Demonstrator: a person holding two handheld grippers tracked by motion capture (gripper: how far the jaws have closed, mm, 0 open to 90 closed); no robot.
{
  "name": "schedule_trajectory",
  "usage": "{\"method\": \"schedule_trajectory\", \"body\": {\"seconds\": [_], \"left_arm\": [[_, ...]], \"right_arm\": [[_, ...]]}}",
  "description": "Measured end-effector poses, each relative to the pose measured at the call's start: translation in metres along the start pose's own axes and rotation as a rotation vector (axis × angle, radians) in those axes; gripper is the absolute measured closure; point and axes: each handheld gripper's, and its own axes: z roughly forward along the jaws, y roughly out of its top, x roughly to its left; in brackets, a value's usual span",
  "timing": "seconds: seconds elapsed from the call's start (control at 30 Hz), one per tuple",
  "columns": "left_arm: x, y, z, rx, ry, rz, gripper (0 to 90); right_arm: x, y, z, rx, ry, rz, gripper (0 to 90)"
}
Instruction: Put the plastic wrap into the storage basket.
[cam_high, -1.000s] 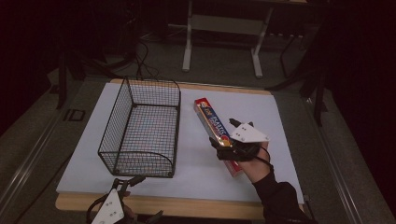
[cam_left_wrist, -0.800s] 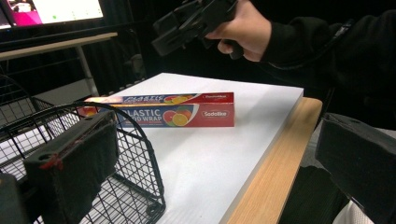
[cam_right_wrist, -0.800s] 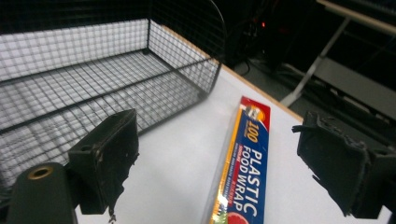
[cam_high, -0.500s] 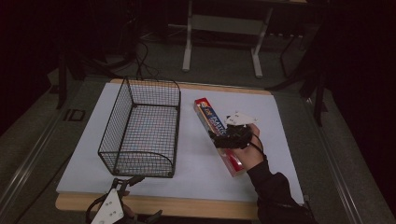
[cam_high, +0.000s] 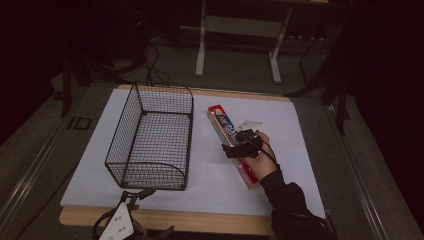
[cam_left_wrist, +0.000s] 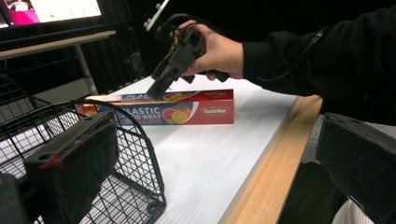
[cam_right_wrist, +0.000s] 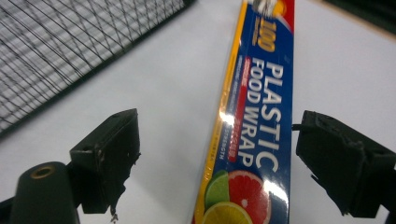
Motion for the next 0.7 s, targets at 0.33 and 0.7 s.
{"method": "schedule_trajectory", "body": {"seconds": [0.33, 0.7], "left_arm": [[0.001, -0.001, 0.000, 0.004, -0.003, -0.002, 0.1], [0.001, -0.001, 0.001, 0.011, -0.010, 0.006, 0.1]], "right_arm": [[-0.010, 0.002, 0.022, 0.133, -0.020, 0.066, 15.8], [-0.023, 0.013, 0.044, 0.304, -0.048, 0.122, 19.5]]}}
